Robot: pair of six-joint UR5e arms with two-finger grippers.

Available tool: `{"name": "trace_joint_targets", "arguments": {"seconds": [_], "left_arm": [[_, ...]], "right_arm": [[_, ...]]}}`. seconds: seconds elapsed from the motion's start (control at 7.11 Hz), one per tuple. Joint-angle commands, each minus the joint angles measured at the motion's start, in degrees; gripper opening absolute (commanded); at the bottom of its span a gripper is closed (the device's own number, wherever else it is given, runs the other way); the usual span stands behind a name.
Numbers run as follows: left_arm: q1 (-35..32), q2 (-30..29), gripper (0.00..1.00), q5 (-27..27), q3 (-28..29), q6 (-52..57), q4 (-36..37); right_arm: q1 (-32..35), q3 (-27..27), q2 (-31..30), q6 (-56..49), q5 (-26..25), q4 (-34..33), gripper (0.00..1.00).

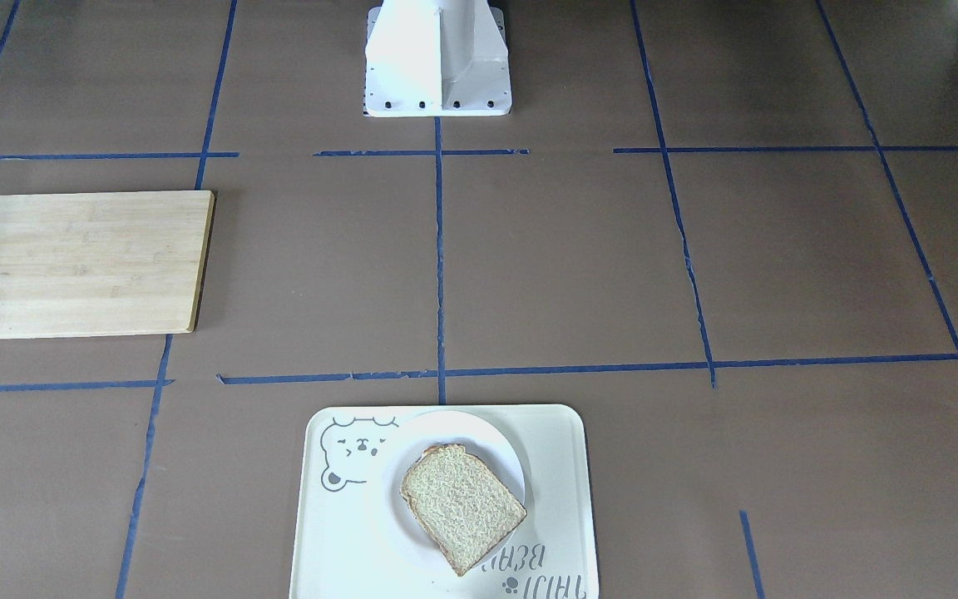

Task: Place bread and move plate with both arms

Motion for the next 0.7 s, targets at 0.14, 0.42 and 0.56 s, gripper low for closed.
{"name": "trace_joint_targets", "arguments": {"seconds": [0.14, 0.42, 0.56], "left_arm": [[0.00, 0.20, 1.00, 0.09, 0.00, 0.07, -0.07], [0.00, 0.11, 1.00, 0.26, 0.17, 0.07, -0.25], [0.00, 0.11, 1.00, 0.26, -0.61, 0.07, -0.25]], "right_arm": [[-0.03, -0.11, -0.07, -0.10, 0.00, 0.12, 1.00], [-0.03, -0.20, -0.06, -0.01, 0.00, 0.12, 1.00], [-0.03, -0.20, 0.02, 0.08, 0.00, 0.21, 1.00]]}}
